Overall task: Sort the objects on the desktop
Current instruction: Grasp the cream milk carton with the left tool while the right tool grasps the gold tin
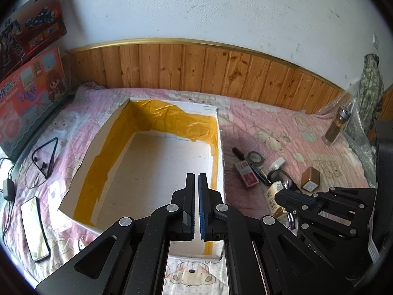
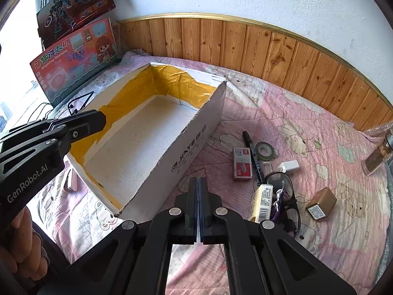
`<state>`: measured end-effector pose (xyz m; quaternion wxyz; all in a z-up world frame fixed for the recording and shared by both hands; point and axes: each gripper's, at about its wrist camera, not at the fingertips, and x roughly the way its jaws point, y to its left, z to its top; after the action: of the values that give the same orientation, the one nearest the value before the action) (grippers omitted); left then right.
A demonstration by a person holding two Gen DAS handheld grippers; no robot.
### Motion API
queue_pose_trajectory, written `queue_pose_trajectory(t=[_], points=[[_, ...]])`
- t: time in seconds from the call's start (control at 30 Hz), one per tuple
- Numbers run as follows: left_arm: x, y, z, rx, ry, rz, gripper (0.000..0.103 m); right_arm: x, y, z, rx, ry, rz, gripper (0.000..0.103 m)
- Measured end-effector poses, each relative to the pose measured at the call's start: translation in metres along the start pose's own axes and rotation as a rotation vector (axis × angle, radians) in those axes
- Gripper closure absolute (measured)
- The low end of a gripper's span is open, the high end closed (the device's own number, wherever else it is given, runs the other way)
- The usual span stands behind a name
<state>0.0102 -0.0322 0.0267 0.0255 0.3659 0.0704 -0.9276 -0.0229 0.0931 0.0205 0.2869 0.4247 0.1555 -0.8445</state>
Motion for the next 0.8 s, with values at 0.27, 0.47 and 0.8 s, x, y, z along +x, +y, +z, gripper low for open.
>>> queue_pose_trajectory(t=[0.27,0.47,0.8], points=[[0.004,-0.030,-0.007,0.044,0.026,-0.097,0.097,0.000,-0.031,-0.006,0.051,0.013,-0.012,0.099],[0.011,-0.045,-0.011,0.059,0.044,-0.128,0.070,0.005,-0.052,-0.011,0.094,0.022,-0.009,0.077],[0.026,-0.085,-0.023,0.122,0.101,-0.198,0.058,0.016,-0.091,-0.022,0.133,0.042,0.001,0.061]])
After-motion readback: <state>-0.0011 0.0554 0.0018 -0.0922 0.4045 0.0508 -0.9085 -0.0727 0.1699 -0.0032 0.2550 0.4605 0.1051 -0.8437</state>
